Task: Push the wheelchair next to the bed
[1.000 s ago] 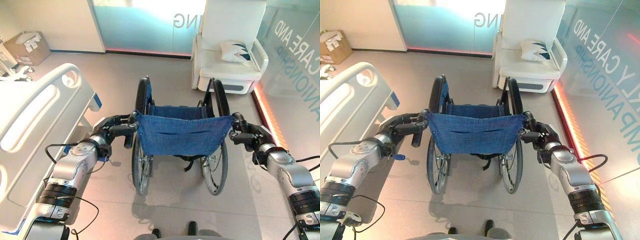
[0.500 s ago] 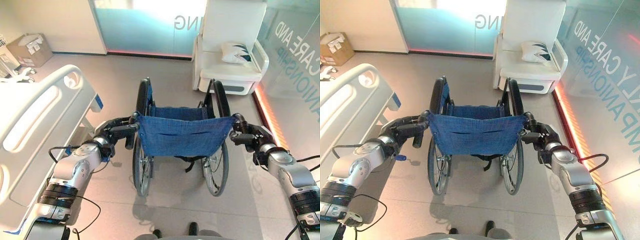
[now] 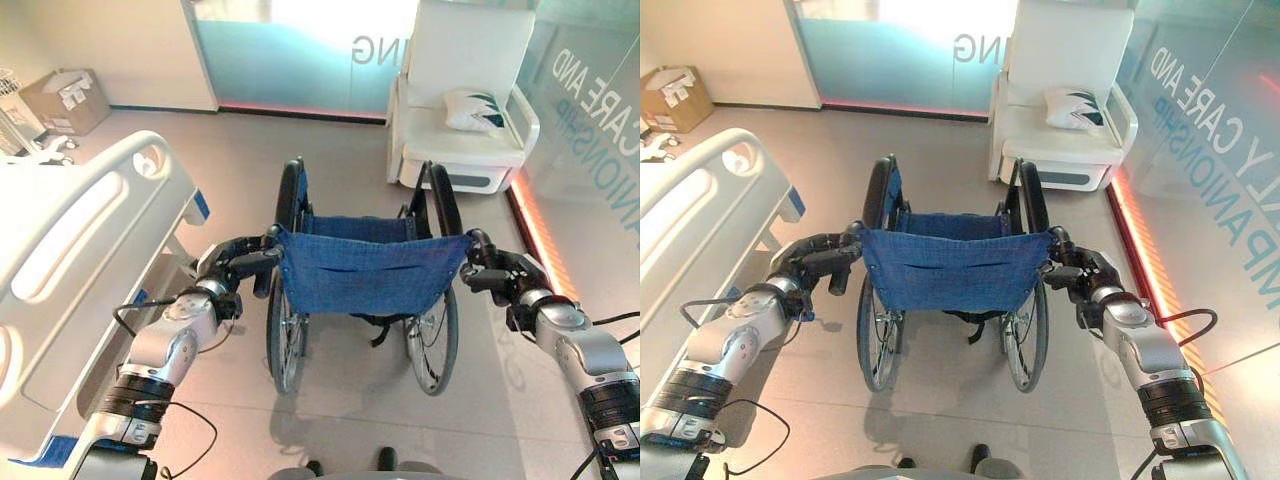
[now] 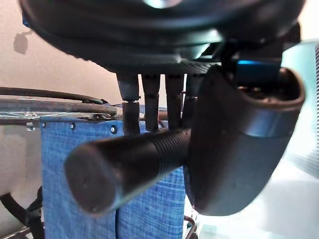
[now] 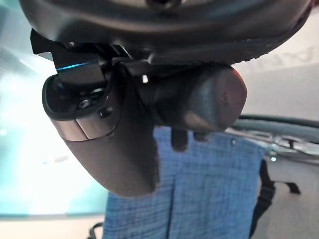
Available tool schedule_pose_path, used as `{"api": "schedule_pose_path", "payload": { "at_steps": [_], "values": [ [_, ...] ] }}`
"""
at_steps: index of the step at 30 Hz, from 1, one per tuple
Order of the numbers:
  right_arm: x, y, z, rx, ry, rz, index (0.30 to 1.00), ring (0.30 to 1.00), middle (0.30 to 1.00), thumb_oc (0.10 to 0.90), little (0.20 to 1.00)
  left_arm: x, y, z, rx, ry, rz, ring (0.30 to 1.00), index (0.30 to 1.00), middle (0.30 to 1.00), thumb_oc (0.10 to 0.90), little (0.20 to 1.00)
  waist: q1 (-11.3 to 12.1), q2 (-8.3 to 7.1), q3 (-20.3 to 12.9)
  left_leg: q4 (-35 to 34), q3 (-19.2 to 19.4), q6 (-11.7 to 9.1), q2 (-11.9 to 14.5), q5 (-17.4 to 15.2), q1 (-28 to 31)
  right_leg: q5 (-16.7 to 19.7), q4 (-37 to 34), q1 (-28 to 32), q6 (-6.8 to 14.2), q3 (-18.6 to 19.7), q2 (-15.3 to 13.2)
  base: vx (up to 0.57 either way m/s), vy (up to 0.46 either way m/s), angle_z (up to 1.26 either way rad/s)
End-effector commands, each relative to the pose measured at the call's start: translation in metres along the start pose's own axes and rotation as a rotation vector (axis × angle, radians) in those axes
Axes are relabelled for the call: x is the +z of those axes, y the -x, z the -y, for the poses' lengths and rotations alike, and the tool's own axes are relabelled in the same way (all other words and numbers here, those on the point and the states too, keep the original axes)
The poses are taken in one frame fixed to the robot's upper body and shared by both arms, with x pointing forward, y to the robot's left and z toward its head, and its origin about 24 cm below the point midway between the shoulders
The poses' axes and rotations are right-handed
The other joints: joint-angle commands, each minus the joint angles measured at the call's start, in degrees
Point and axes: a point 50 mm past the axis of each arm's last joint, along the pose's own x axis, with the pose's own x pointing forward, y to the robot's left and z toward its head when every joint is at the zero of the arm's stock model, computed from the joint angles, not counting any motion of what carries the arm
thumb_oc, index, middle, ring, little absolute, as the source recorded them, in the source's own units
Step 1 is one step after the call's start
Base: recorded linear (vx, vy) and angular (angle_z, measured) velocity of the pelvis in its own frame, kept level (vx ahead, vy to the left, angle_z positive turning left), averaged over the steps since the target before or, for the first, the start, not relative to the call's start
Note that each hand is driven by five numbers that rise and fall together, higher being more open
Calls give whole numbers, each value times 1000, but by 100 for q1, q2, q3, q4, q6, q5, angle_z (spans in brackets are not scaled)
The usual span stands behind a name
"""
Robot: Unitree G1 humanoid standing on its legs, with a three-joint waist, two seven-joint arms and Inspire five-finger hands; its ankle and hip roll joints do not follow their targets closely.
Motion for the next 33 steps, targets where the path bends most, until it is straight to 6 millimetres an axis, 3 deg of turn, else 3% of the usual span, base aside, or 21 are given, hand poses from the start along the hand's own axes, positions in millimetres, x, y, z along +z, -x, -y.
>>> {"api": "schedule_pose_path", "payload": {
  "at_steps": [1,14,17,23,27,28,33],
  "values": [
    [60,2,-80,347,-48,287,300,300,300,400,300,22,1,81,-348,140,124,300,300,300,400,300,17,-121,-94,388,82,215,-403,-228,-299,-127,556,-70,285,-124,-154,44,36,0],
    [63,-8,-87,330,-79,264,300,300,300,400,300,20,-8,83,-252,188,133,300,300,300,400,300,35,-142,86,1153,-80,391,-565,-567,-488,-222,1213,-268,352,47,-371,65,75,-6],
    [62,-10,-87,320,-90,249,300,300,300,400,300,21,-12,79,-224,177,135,300,300,300,400,300,9,-98,121,1356,-179,465,-594,-649,-574,-258,1777,-479,372,152,-501,80,145,-3],
    [62,-14,-80,285,-79,228,300,300,300,400,300,23,-17,78,-212,173,113,300,300,300,400,300,-98,43,154,1397,-221,452,-552,-654,-545,199,3155,-1106,270,305,-667,111,155,5],
    [62,-18,-77,283,-66,204,300,300,300,400,300,20,-22,81,-201,196,83,300,300,300,400,300,-212,-21,93,1285,-200,430,-671,-731,-346,434,2457,-1378,313,219,-656,215,17,0],
    [62,-19,-73,281,-59,202,300,300,300,400,300,18,-22,82,-203,192,76,300,300,300,400,300,-292,-63,104,1272,-269,400,-749,-837,-234,519,1901,-1532,376,172,-567,274,-69,-17],
    [68,-19,-56,266,-52,211,300,300,300,400,300,8,-20,81,-208,167,62,300,300,300,400,300,-454,-173,231,1254,-413,402,-916,-1132,66,1156,906,-2076,636,-121,-381,293,-107,2]
  ]
}}
